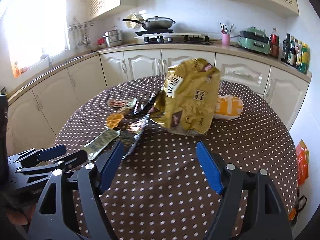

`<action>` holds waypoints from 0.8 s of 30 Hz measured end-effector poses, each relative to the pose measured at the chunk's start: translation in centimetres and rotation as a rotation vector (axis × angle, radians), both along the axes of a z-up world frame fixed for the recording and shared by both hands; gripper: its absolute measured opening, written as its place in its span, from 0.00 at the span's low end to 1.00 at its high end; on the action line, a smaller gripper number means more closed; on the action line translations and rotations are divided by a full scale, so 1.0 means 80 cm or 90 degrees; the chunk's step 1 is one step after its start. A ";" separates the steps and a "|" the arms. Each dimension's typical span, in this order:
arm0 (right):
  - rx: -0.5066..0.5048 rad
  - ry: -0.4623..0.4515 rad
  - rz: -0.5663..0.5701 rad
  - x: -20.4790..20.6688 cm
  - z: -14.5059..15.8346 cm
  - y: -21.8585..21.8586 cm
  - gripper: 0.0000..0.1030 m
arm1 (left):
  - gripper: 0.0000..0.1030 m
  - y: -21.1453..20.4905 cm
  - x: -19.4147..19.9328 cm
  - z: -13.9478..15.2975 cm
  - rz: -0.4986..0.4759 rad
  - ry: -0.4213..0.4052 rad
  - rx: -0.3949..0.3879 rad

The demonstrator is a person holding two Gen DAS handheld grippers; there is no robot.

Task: Collect trash
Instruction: 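Grasp the dark snack wrapper with the right tool while the left grasps a pale wrapper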

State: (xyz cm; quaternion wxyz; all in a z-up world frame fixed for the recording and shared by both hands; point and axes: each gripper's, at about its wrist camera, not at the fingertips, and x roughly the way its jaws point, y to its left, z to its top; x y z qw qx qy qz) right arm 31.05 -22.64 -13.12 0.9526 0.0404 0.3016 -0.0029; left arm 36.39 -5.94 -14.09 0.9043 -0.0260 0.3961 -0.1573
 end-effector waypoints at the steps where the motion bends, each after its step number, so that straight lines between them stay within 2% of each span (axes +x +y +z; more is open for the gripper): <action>1: 0.005 0.008 0.000 0.006 -0.002 -0.004 0.70 | 0.62 -0.002 0.005 -0.002 -0.001 0.004 0.004; 5: 0.042 0.054 0.020 0.025 -0.013 -0.008 0.70 | 0.60 -0.017 0.034 -0.012 0.002 0.019 0.033; 7: 0.046 0.064 0.026 0.032 -0.013 -0.006 0.70 | 0.44 -0.023 0.040 -0.014 0.003 0.014 0.059; 8: 0.045 0.067 0.028 0.035 -0.013 -0.004 0.70 | 0.40 -0.026 0.042 -0.015 0.006 0.011 0.077; 9: 0.044 0.071 0.032 0.039 -0.013 -0.001 0.70 | 0.30 -0.028 0.043 -0.015 0.006 0.008 0.088; 10: 0.043 0.073 0.035 0.041 -0.013 0.000 0.70 | 0.23 -0.028 0.043 -0.014 0.002 0.006 0.089; 11: 0.040 0.075 0.038 0.045 -0.012 0.004 0.70 | 0.22 -0.027 0.042 -0.014 0.000 0.003 0.083; 13: 0.037 0.080 0.045 0.053 -0.012 0.013 0.70 | 0.14 -0.023 0.040 -0.013 0.002 -0.003 0.068; 15: 0.033 0.094 0.055 0.063 -0.013 0.023 0.70 | 0.08 -0.006 0.037 -0.012 0.005 0.005 0.003; 20: 0.031 0.142 0.086 0.091 -0.025 0.042 0.70 | 0.08 0.017 0.020 -0.009 0.011 -0.003 -0.034; 21: 0.031 0.146 0.090 0.095 -0.026 0.045 0.66 | 0.08 0.022 0.016 -0.008 0.013 -0.004 -0.042; 22: 0.027 0.150 0.091 0.098 -0.027 0.047 0.53 | 0.08 0.026 0.013 -0.007 0.015 -0.007 -0.048; 23: 0.020 0.154 0.096 0.099 -0.028 0.051 0.46 | 0.08 0.031 0.008 -0.006 0.018 -0.011 -0.052; 24: 0.015 0.157 0.107 0.100 -0.028 0.055 0.28 | 0.08 0.036 0.004 -0.003 0.022 -0.014 -0.055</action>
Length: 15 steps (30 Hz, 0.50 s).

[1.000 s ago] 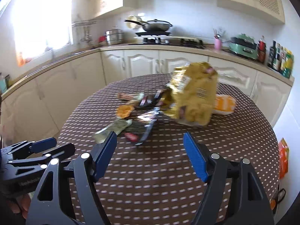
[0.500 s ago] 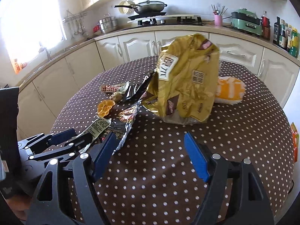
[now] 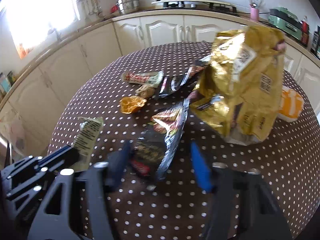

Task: Collect trash
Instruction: 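Grasp the dark snack wrapper with the right tool while the left grasps a pale wrapper, then carry both wrappers over the blue bin and open both tools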

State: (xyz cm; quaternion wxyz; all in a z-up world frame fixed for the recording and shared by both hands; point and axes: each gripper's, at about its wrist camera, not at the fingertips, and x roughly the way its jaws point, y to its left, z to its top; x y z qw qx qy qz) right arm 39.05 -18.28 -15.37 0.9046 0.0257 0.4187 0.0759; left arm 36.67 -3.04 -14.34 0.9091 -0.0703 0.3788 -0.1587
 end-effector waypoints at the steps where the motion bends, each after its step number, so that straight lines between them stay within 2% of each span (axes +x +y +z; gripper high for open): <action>1: -0.003 0.001 0.006 0.001 0.000 0.002 0.27 | 0.08 0.005 -0.004 0.002 0.004 -0.004 -0.004; 4: -0.013 -0.013 0.009 -0.007 0.003 0.005 0.24 | 0.08 0.022 -0.017 0.011 0.015 -0.018 -0.018; 10: 0.009 -0.067 0.018 -0.052 0.022 0.025 0.23 | 0.08 0.060 -0.044 0.023 0.037 -0.036 -0.041; 15: 0.022 -0.096 0.081 -0.082 0.045 0.077 0.23 | 0.08 0.106 -0.066 0.024 0.074 -0.043 -0.054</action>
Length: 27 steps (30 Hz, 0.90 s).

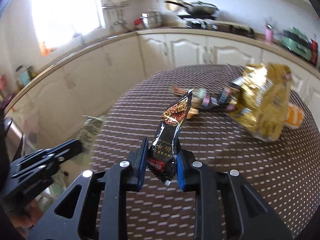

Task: Collect trash
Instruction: 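Carry both wrappers over the blue bin and open both tools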

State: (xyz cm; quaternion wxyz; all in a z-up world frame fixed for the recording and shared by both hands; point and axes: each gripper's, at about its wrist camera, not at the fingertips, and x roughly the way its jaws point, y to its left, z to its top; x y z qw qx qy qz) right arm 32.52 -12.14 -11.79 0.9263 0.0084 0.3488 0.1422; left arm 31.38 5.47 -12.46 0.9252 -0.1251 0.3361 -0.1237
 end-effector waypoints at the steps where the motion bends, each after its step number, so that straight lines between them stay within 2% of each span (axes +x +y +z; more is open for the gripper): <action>1: 0.001 -0.004 0.017 -0.005 0.003 0.012 0.23 | 0.08 0.008 -0.004 -0.001 0.009 0.000 -0.002; 7: 0.001 0.009 0.127 -0.020 -0.006 0.106 0.23 | 0.08 0.076 -0.028 -0.022 0.069 0.022 -0.010; 13: -0.005 0.071 0.219 -0.018 -0.067 0.195 0.23 | 0.08 0.146 -0.045 -0.071 0.141 0.073 0.002; 18: -0.012 0.147 0.248 -0.013 -0.133 0.240 0.23 | 0.08 0.189 -0.050 -0.125 0.180 0.131 -0.007; 24: -0.025 0.185 0.252 0.000 -0.174 0.273 0.23 | 0.08 0.224 -0.041 -0.175 0.203 0.181 -0.019; 27: -0.027 0.187 0.253 0.006 -0.184 0.290 0.23 | 0.08 0.234 -0.028 -0.186 0.210 0.188 -0.024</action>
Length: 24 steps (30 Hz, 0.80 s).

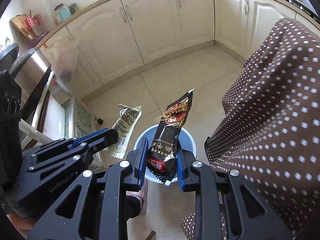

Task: Collect trash
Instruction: 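Carry both wrappers over the blue bin and open both tools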

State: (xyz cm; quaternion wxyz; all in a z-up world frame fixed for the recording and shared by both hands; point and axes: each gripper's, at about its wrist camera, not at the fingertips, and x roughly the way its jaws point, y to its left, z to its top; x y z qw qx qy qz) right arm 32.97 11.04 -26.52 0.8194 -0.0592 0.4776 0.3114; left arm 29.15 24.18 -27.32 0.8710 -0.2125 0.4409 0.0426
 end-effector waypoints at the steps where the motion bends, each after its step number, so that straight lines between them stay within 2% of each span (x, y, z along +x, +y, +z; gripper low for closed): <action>1: -0.002 0.002 0.000 0.003 -0.004 0.003 0.23 | 0.08 0.003 0.004 -0.002 0.001 -0.001 0.000; 3: -0.001 0.011 0.001 0.010 -0.013 0.009 0.23 | 0.09 0.011 0.014 -0.005 0.004 -0.002 0.000; 4: -0.001 0.013 0.000 0.011 -0.016 0.011 0.23 | 0.13 0.012 0.019 -0.005 0.005 0.000 0.002; 5: -0.005 0.015 0.000 0.014 -0.021 0.013 0.23 | 0.20 0.016 0.024 -0.007 0.007 0.005 0.002; 6: -0.006 0.018 -0.001 0.017 -0.025 0.016 0.23 | 0.33 0.017 0.024 -0.008 0.011 0.005 0.005; 7: -0.007 0.021 -0.001 0.019 -0.027 0.019 0.23 | 0.37 0.018 0.024 -0.009 0.017 0.000 0.010; 17: -0.025 0.042 0.011 0.023 -0.050 0.024 0.23 | 0.37 0.033 0.012 -0.037 0.035 0.031 0.002; 24: -0.029 0.038 0.019 0.026 -0.050 0.037 0.23 | 0.37 0.045 0.006 -0.035 0.050 0.030 -0.001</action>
